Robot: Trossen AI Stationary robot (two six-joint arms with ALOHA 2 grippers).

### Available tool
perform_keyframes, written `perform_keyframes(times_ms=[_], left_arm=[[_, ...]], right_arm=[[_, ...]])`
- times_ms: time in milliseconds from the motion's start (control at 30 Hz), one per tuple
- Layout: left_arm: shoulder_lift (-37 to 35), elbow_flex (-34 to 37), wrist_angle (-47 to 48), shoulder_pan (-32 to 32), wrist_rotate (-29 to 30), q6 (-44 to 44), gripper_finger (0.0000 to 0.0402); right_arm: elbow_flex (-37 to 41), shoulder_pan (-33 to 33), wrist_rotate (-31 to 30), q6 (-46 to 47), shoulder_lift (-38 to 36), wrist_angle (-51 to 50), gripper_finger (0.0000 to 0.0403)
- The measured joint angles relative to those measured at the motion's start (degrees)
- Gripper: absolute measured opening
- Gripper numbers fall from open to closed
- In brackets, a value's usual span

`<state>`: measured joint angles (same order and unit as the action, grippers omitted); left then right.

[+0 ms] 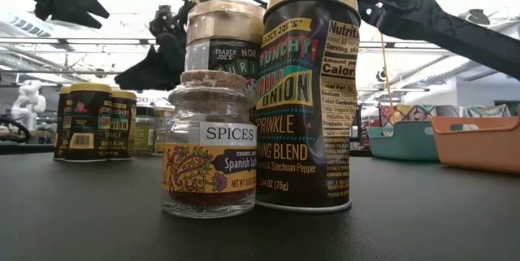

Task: Sort spices by type
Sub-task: Put the yellow seasoning bottle into the dark blue bin

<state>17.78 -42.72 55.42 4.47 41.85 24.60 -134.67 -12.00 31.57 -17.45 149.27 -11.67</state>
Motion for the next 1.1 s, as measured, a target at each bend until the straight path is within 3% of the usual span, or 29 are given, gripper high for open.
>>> perform_keyframes(times_ms=[433,1100], left_arm=[[0.02,0.0,-0.02,0.0,-0.02,0.02,0.0267],[0.04,-0.02,-0.03,0.0,-0.03,0.09,0.0267]], right_arm=[[-0.02,-0.02,-0.15,0.26,0.36,0.78,0.031],[0.05,-0.03,-1.53,-1.88,3.63,2.13,0.0309]])
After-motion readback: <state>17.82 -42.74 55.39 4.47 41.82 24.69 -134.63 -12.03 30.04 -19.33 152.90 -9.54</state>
